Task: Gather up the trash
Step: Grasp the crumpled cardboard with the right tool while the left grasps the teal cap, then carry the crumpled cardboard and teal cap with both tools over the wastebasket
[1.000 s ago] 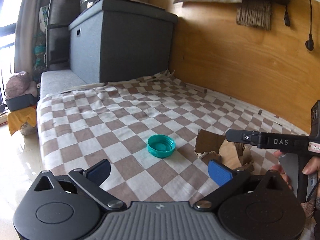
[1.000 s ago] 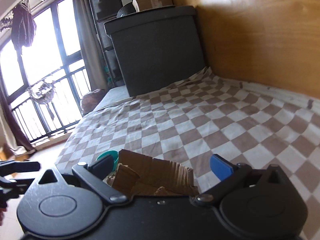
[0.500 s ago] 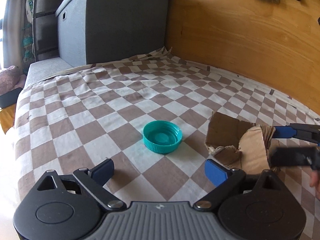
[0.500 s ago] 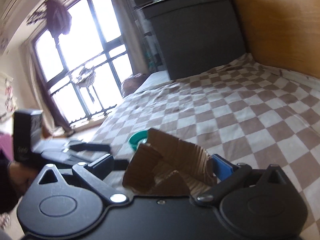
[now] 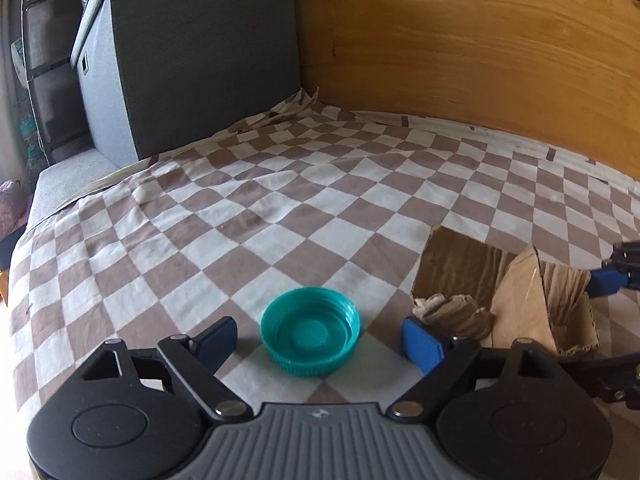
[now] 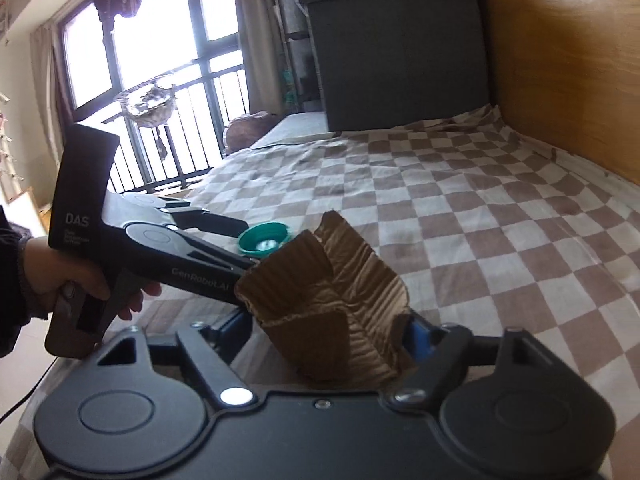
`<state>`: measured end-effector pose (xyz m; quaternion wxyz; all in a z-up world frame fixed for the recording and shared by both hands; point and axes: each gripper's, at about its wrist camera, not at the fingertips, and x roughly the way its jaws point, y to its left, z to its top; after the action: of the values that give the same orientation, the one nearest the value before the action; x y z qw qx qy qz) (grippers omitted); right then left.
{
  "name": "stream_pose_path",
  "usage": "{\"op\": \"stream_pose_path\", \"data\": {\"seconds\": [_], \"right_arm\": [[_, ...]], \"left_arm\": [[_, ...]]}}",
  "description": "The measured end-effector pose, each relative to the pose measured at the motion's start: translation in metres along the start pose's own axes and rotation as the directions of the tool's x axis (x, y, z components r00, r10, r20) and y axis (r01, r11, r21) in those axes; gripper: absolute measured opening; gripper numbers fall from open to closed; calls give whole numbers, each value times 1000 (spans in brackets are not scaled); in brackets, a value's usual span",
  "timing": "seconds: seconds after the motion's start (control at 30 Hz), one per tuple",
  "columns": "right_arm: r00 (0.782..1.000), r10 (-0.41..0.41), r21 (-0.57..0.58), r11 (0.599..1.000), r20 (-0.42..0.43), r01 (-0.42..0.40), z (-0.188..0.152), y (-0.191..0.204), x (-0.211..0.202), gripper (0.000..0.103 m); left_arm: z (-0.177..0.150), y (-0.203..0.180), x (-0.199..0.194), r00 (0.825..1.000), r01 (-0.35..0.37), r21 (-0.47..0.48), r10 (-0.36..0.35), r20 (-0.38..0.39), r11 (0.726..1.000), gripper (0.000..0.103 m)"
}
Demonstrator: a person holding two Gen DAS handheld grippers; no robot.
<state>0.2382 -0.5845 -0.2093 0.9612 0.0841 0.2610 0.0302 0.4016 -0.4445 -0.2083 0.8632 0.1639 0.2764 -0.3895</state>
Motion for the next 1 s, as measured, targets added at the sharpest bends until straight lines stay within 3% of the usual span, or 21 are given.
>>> {"op": "stream_pose_path", "data": {"seconds": [0.07, 0.27, 0.57, 1.0], "right_arm": [[1000, -3, 27, 1000, 14, 3, 0, -5, -2, 66], [999, -40, 78, 996, 36, 37, 2, -12, -3, 57], [992, -111, 184, 978, 57, 99, 4, -26, -4, 51], [974, -214, 230, 954, 73, 193, 7, -20, -6, 51]], "left_arm": [[3, 0, 4, 1000, 1, -15, -1, 1, 1000, 82], [5, -9, 3, 1000, 5, 0, -5, 13, 1000, 50], [-3, -13, -15, 999, -52, -11, 52, 8, 999, 50], [-11, 11, -81, 989, -112, -158, 126, 82, 981, 50]]}}
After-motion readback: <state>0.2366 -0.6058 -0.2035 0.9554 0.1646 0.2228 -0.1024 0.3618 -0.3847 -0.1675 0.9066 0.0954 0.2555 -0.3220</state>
